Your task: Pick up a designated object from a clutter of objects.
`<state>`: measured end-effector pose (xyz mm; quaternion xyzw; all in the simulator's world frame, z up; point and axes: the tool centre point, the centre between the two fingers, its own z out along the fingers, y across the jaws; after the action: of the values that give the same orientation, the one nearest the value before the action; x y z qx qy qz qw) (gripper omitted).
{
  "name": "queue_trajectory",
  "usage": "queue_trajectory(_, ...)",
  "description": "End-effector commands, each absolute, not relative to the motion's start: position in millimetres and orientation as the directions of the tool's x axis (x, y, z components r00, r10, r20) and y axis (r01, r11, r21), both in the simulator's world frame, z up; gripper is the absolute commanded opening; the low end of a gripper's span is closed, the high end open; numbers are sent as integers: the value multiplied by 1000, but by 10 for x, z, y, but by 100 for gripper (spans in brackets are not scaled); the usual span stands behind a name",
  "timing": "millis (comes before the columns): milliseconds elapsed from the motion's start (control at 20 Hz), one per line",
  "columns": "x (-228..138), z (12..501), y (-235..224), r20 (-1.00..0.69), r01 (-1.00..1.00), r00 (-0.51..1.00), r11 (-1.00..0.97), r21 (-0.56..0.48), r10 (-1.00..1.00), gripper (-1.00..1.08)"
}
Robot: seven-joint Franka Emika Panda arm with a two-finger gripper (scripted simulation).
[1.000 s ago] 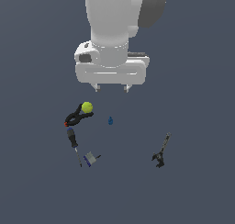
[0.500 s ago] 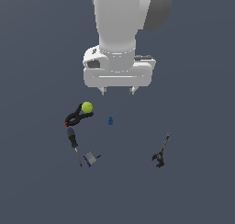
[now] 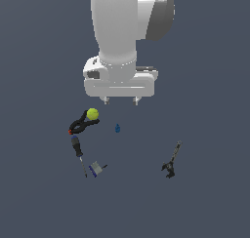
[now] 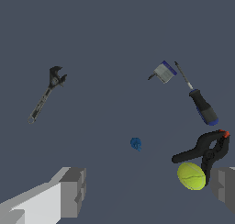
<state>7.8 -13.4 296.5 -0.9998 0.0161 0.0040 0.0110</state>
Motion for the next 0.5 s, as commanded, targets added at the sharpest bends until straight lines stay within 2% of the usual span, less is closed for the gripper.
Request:
queue_trajectory(0, 83, 2846, -241, -9, -63, 998, -998, -27, -63, 100)
queue_trajectory(450, 13, 2142, -899, -13, -251, 968, -967, -46, -251, 100)
